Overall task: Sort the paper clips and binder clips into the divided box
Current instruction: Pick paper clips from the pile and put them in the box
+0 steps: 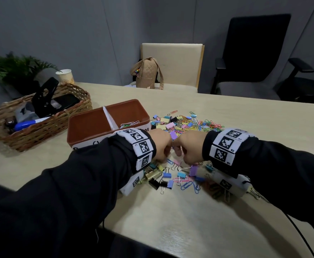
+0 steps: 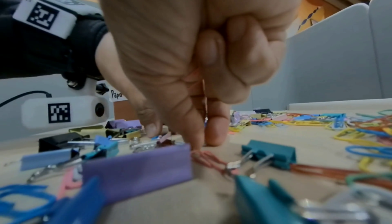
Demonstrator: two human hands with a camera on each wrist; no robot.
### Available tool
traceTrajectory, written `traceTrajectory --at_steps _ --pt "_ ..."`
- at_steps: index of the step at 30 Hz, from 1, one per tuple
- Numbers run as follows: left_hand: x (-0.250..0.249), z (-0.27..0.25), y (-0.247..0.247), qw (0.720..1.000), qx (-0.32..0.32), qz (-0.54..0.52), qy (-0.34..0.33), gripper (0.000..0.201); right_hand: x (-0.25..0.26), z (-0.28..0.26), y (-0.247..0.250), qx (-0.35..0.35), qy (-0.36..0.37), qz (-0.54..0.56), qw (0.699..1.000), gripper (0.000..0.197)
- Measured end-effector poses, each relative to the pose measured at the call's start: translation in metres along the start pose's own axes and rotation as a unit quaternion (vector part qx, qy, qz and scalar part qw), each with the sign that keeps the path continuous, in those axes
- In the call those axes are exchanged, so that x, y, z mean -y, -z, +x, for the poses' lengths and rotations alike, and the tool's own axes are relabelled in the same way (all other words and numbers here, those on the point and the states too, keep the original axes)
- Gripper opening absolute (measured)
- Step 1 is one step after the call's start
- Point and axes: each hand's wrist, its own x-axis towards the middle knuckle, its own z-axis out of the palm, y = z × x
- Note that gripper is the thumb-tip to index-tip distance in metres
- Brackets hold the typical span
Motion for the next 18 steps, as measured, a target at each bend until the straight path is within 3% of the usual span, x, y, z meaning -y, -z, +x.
traceTrajectory --at_steps 3,6,9,14,18 --pt "0.0033 -0.0002 -0.0031 0.999 -0.002 -0.053 0.011 0.026 -0.0037 -0.0018 -0.0013 -0.013 -0.005 0.022 1.0 0.024" --pt "0.0034 -0.0005 -0.0025 0.996 -0.001 -0.086 0.008 0.021 -0.0023 -0.0023 -0.002 -0.015 -0.004 0.032 0.999 0.008" --pt "-0.0003 0.0025 -0.0024 0.998 0.01 -0.059 -0.001 0.015 -0.0015 0.001 -0.003 0.019 -0.012 0.023 0.999 0.017" --pt "-0.0055 0.0059 -0.0109 0.999 0.029 0.017 0.018 0.019 0.0017 0.0056 -0.0087 0.061 -0.026 -0.049 0.997 0.009" --pt "-0.0043 0.001 -0.0063 0.998 0.022 -0.039 0.046 0.024 0.0057 0.0009 -0.0104 0.053 -0.014 -0.077 0.995 0.023"
